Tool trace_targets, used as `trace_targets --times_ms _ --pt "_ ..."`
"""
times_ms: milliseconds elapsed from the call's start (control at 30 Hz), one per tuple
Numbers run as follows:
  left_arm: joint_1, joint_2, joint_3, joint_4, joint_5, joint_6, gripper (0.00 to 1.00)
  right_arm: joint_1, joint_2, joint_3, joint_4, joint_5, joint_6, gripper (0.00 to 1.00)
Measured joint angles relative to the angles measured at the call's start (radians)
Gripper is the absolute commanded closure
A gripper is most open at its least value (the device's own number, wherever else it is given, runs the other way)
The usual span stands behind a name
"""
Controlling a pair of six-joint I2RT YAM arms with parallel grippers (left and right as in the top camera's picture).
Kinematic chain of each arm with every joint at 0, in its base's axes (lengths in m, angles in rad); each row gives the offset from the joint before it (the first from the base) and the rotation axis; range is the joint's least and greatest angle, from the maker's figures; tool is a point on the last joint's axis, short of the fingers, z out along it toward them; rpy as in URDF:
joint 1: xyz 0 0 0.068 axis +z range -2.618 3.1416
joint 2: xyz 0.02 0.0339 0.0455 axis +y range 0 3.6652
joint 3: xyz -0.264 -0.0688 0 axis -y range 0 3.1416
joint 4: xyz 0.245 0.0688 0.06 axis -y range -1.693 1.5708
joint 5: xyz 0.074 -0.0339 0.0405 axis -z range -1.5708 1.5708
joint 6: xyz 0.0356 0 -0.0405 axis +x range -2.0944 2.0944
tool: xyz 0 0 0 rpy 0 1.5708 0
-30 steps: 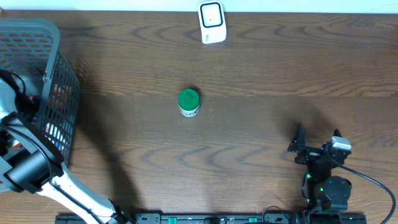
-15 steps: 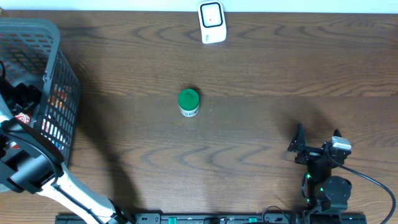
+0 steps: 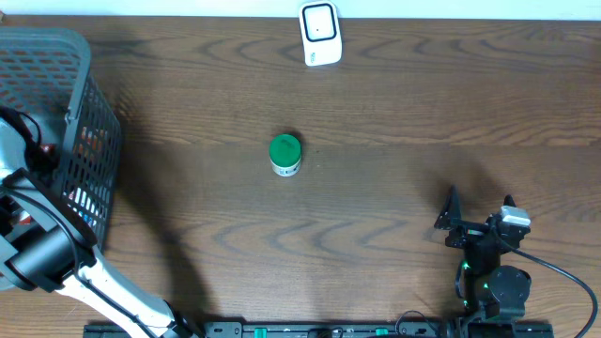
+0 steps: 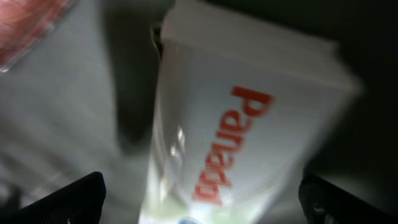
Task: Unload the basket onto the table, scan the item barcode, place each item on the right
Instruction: 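Lower the left gripper and grasp the white Panadol box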
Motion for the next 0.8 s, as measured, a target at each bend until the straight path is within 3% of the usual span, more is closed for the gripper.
trace_targets --times_ms 167,400,800 --pt "0.0 -0.026 -0.063 0.054 0.012 -0.019 0.02 0.0 0.0 0.0 0.0 0.0 0.0 0.01" --pt "-0.002 -0.048 -0.104 0.087 0.035 -0.038 0.36 0.0 0.0 0.0 0.0 0.0 0.0 0.01" --pt "0.0 -0.029 -0.064 0.022 0.017 -0.039 0.39 0.0 0.0 0.0 0.0 0.0 0.0 0.01"
